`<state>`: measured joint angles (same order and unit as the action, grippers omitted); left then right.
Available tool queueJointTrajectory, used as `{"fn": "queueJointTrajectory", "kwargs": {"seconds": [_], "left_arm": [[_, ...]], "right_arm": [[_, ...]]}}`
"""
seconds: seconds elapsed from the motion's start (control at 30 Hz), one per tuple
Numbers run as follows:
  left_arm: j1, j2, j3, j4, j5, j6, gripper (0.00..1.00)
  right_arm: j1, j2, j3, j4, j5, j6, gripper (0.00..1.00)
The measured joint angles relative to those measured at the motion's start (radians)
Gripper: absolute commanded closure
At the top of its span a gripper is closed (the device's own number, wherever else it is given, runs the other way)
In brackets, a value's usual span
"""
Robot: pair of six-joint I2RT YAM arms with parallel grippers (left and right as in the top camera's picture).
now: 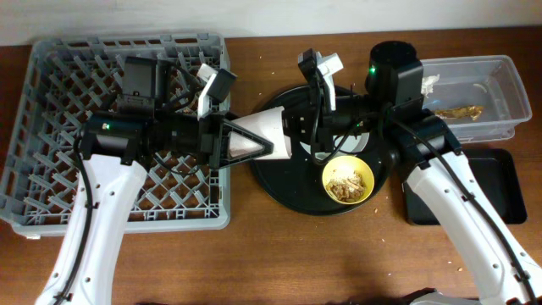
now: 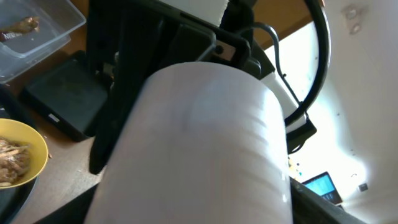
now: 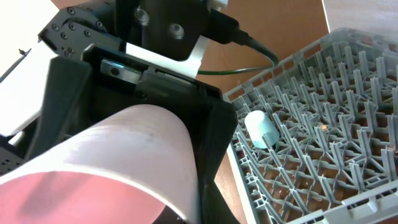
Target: Sort waste into correct bins and load items into the dishwasher rack
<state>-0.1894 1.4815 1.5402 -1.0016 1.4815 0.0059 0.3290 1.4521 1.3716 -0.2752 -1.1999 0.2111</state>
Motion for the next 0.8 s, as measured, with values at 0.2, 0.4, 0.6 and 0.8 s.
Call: {"fn": "queueJointTrajectory", "kwargs": {"seconds": [0.2, 0.4, 0.6, 0.8], "left_arm": [[0.066, 0.001, 0.004, -0.063, -0.252, -0.064, 0.45], [0.228, -0.002, 0.004, -0.313, -1.368, -0.332, 0.45], [0.230, 0.015, -0.245, -0.093, -1.647, -0.437, 0.44], [0.241, 0.206, -0.311, -0.026, -1.562, -0.481, 0.13]], "right_arm": [[-0.093, 0.000, 0.001, -0.055, 0.119, 0.054, 0.44], [-0.150, -0.014, 0.001, -0.556, 0.509, 0.085, 0.41], [-0.079, -0.014, 0.001, -0.664, 0.744, 0.084, 0.41], [-0.079, -0.014, 0.001, -0.690, 0.767, 0.080, 0.37]]}}
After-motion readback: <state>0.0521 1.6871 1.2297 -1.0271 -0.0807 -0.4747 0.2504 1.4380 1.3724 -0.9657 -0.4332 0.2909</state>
